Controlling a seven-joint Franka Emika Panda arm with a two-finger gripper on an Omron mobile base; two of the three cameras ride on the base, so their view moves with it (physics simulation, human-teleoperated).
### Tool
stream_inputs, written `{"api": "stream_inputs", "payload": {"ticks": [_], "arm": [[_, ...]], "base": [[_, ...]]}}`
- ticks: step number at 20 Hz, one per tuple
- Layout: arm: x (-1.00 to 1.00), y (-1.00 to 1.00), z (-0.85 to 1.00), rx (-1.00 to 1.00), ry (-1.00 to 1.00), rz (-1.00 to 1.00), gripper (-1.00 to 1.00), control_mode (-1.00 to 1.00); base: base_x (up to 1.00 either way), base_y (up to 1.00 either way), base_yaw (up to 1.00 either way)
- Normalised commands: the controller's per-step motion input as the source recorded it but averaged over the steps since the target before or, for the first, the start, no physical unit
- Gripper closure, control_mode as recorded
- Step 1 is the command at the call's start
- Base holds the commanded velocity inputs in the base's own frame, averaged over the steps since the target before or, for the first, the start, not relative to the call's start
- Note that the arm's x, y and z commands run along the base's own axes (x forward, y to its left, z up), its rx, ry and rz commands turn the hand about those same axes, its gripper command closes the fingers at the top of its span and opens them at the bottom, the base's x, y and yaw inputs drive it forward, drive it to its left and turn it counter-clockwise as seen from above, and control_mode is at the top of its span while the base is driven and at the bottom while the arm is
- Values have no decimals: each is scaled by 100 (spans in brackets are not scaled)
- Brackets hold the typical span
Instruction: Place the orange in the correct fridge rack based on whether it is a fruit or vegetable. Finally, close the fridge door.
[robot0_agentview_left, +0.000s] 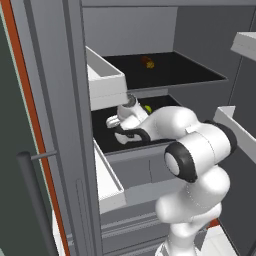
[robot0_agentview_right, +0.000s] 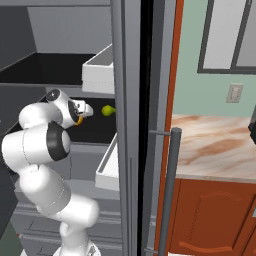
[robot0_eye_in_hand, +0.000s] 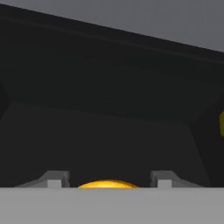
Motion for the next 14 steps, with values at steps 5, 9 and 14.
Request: {"api": "stream_inputs", "payload": {"ticks": [5,9,14], "arm": [[0,0,-13,0,0,0,-100,-100],[-10,0,3,0,0,0,-100,-100],[-33,0,0,0,-8,0,-100,-100]], "base": [[0,0,0],[0,0,0],[0,0,0]]}}
